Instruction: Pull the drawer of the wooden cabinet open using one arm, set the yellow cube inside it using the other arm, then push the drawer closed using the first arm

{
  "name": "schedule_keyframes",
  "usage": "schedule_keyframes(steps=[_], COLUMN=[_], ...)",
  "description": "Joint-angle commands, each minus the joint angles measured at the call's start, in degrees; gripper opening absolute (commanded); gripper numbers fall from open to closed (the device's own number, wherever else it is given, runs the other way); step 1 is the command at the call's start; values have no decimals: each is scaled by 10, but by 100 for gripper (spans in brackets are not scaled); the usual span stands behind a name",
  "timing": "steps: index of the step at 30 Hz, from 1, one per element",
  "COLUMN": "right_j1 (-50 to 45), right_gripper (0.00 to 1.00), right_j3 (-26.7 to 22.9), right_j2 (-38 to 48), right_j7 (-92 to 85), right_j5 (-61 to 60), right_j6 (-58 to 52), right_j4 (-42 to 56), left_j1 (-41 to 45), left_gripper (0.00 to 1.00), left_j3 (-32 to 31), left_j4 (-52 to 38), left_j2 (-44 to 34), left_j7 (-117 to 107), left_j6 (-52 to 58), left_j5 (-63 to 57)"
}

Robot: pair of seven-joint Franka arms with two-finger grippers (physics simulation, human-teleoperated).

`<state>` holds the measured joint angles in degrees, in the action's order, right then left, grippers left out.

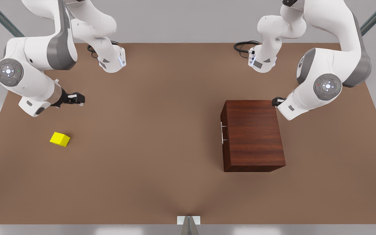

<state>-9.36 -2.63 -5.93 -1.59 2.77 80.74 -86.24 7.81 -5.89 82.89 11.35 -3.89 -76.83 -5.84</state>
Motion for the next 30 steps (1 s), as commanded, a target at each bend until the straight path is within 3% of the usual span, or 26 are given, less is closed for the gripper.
schedule_keyframes(steps=[1, 3, 5, 9, 12, 14, 20, 30], right_j1=[-2, -2, 1, 22, 93, 128, 182, 227], right_gripper=[100, 100, 100, 100, 100, 100, 100, 100], right_j3=[0, -1, -1, -7, -10, -12, -12, -11], right_j2=[1, 1, 1, -35, -104, -158, -236, -270], right_j7=[-11, -11, -11, -52, -54, -54, -60, -69], right_j5=[0, 0, 0, 15, 37, 32, 29, 12], right_j6=[35, 33, 25, 17, 90, 113, 185, 274], right_j4=[0, 0, 0, 7, 18, 40, 50, 5], left_j1=[-2, 26, 117, 199, 248, 279, 285, 279], left_gripper=[100, 100, 100, 100, 100, 100, 100, 100], left_j3=[0, 0, 0, -12, -12, -12, -11, -6], left_j4=[1, 3, 8, -11, -63, -146, -163, -178], left_j2=[-1, 13, 82, 153, 223, 298, 309, 348], left_j7=[-46, -47, -52, -181, -279, -430, -671, -676], left_j6=[-18, -24, -85, -150, -155, -155, -140, -148], left_j5=[-2, -5, -44, -103, -109, -145, -144, -153])
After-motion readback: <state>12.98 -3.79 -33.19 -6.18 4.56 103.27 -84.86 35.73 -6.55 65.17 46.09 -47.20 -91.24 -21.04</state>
